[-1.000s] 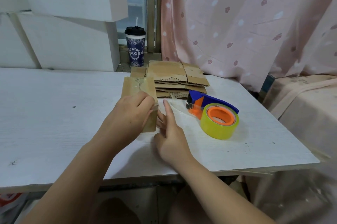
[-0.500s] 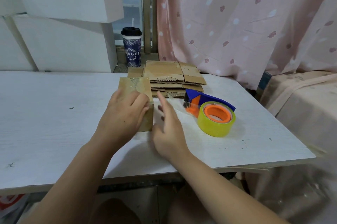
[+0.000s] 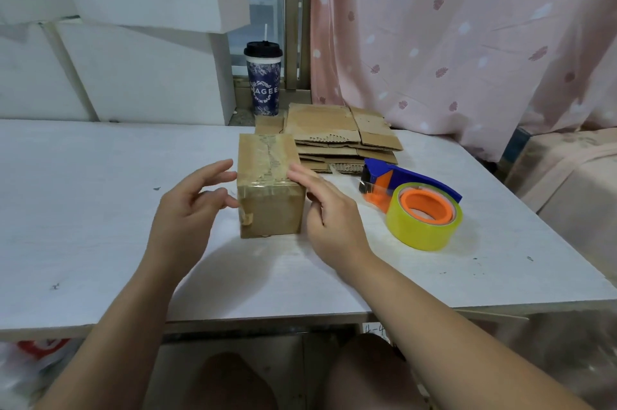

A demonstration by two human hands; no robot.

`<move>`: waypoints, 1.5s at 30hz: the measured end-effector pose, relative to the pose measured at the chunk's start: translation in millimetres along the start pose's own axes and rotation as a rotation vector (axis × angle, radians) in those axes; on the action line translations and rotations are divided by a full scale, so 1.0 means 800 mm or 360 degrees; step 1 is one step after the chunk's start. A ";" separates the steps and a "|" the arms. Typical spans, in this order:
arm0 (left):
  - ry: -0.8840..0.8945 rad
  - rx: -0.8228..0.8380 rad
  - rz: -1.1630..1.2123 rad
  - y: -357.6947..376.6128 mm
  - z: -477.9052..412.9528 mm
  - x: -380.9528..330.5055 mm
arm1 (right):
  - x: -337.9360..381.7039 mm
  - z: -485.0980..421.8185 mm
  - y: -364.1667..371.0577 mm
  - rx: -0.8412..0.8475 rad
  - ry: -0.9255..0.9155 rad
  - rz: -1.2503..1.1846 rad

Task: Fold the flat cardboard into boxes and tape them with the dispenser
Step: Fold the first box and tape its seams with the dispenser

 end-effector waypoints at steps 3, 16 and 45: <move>0.0049 0.0076 -0.0108 0.004 -0.007 0.002 | -0.002 0.001 -0.001 -0.0012 0.0010 -0.0035; 0.0596 0.0186 -0.0631 0.018 -0.011 0.005 | -0.011 0.001 -0.006 -0.0057 0.0083 -0.0221; 0.0400 0.0240 -0.0413 0.020 -0.023 0.025 | -0.007 -0.001 0.001 0.0056 0.0011 -0.0144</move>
Point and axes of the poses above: each hand's wrist, its own z-axis away from the middle knuckle, its own y-axis out of the palm, x = y × z, the point moved 3 cm from there along -z, towards the middle knuckle, and after that the axes turned 2 degrees about -z, right-handed, at the moved point
